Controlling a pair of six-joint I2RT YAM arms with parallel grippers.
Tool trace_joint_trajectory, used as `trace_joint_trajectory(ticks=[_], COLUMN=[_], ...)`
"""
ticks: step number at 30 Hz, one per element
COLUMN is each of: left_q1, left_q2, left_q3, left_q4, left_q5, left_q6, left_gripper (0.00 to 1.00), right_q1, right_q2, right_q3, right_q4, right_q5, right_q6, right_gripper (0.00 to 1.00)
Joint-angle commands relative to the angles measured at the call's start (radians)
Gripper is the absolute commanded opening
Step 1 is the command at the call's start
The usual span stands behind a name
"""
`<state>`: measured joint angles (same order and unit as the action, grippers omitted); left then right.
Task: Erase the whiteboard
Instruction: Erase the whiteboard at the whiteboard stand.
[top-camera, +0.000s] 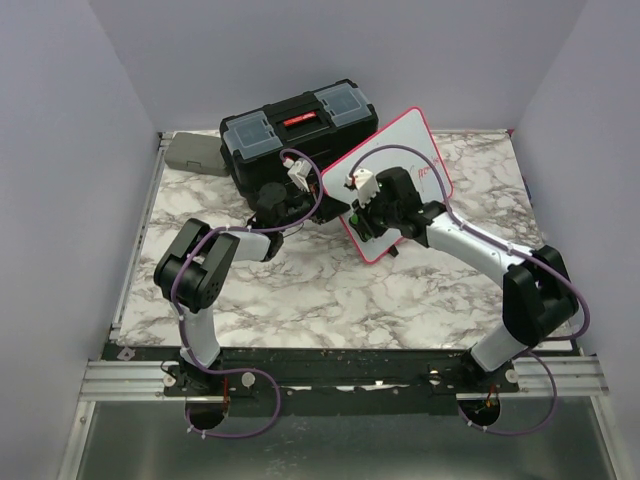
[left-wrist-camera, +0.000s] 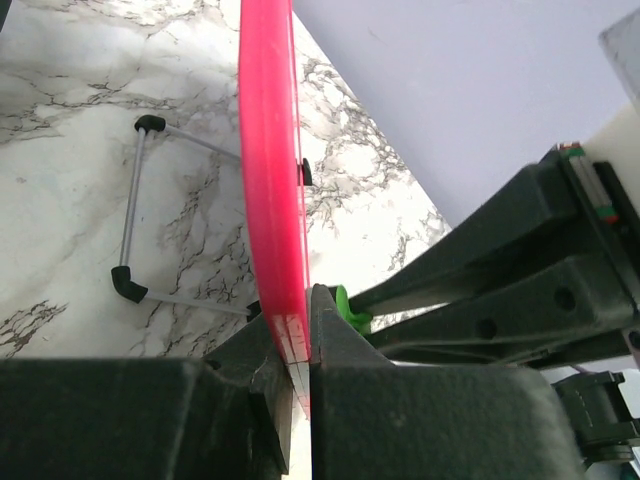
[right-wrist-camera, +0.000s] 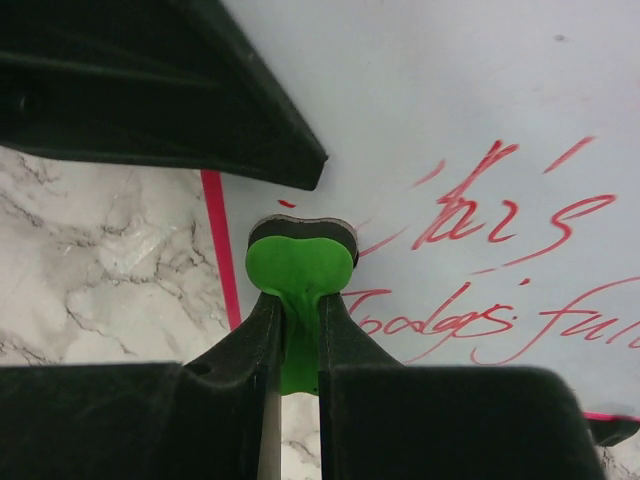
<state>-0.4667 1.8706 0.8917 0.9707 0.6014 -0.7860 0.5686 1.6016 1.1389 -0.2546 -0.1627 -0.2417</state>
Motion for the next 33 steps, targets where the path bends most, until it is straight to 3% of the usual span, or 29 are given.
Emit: trace_joint_trajectory(ticks=[1,7,15,17,24,33], left_q1=[-0.035,-0.035,-0.035,-0.035,-0.035,-0.035], left_q2=[-0.027,-0.029,-0.024,-0.024,-0.022,-0.018], left_q3=[-0.008,-0.014,-0.013,-0.013,0.001,0.011], left_q4=[-0.014,-0.020,-0.013,-0.014,-0.021,-0.029], left_q5=[0.091,0.092,0.097,0.097,0.099,0.100], left_q6=[0.018,0.024,0.019,0.019,0.020,0.018], left_gripper=[0.00,0.00,0.00,0.00,0.00,0.00], right_q1=[0.028,0.027,0.008,0.007,0.016,0.030], right_q2=[0.003,-0.026,-0.026,-0.023,-0.030,-0.027], right_q3=[-0.041,-0.020,-0.002,-0.001,-0.029,-0.044], right_q4=[-0.072,0.054,0.104,0.105,0.061,0.054], right_q5=[0.033,0.222,0.283,0.260,-0.081,-0.082], right_q6=[-0.016,0.059,0.146,0.151,0.114,0.093], right_gripper=[0.01,0.01,0.01,0.01,0.01,0.01])
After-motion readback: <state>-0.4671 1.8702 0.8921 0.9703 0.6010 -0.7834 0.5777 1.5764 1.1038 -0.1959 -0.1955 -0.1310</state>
